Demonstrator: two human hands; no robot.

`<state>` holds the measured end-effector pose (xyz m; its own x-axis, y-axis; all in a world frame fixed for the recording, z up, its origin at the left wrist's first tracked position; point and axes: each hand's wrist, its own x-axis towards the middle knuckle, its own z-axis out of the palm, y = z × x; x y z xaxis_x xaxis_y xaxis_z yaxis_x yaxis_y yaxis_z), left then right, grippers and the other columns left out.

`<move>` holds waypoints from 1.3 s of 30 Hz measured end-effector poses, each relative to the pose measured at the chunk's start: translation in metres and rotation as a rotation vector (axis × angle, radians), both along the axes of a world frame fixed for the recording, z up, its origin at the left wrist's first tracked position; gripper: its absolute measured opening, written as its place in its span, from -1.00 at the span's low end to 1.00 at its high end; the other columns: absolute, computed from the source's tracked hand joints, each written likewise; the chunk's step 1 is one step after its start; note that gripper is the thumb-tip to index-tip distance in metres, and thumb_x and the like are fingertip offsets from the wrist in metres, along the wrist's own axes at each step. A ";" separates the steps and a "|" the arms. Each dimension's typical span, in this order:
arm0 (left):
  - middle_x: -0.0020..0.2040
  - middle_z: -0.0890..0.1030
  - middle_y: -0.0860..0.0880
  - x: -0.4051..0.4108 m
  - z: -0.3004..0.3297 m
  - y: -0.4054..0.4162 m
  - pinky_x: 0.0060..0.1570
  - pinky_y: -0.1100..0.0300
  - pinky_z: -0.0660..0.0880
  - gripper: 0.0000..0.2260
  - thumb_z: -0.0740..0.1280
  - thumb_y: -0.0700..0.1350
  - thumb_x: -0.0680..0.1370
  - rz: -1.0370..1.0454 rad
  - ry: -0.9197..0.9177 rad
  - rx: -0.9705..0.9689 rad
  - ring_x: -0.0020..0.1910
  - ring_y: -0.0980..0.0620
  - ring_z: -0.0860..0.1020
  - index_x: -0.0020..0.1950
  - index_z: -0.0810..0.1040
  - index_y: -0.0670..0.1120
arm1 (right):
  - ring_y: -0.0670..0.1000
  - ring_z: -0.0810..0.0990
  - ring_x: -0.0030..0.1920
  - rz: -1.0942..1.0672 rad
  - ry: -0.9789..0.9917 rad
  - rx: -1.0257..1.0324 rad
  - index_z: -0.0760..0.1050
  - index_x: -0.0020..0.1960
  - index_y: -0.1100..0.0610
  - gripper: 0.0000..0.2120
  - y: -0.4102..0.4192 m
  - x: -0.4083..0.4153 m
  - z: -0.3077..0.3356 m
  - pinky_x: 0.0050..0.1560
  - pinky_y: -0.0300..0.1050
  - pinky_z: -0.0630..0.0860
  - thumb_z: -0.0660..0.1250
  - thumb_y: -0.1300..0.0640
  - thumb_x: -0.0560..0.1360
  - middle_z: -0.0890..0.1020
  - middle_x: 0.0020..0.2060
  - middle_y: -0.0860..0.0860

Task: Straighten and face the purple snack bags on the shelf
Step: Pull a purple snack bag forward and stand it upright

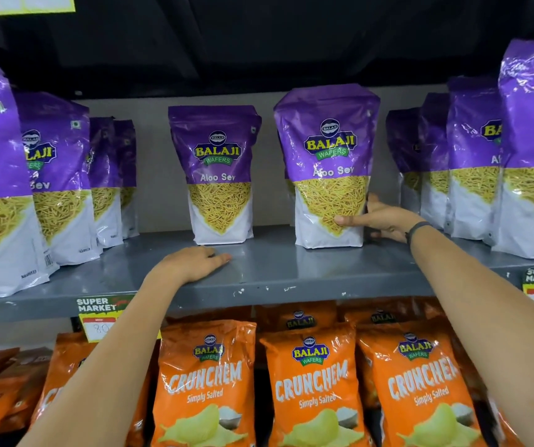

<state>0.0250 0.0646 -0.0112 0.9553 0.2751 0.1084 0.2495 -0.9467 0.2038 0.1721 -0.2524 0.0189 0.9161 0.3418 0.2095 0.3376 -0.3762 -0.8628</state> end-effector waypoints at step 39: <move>0.53 0.29 -0.13 -0.009 0.004 -0.013 0.44 0.03 0.20 -0.42 0.06 0.23 0.57 0.043 -0.021 -0.013 0.49 -0.16 0.27 0.49 0.31 -0.06 | -0.05 0.34 0.36 0.181 -0.107 0.123 0.02 0.45 0.00 0.35 -0.034 -0.055 -0.021 0.37 -0.11 0.29 0.58 -0.29 -0.19 0.36 0.34 -0.07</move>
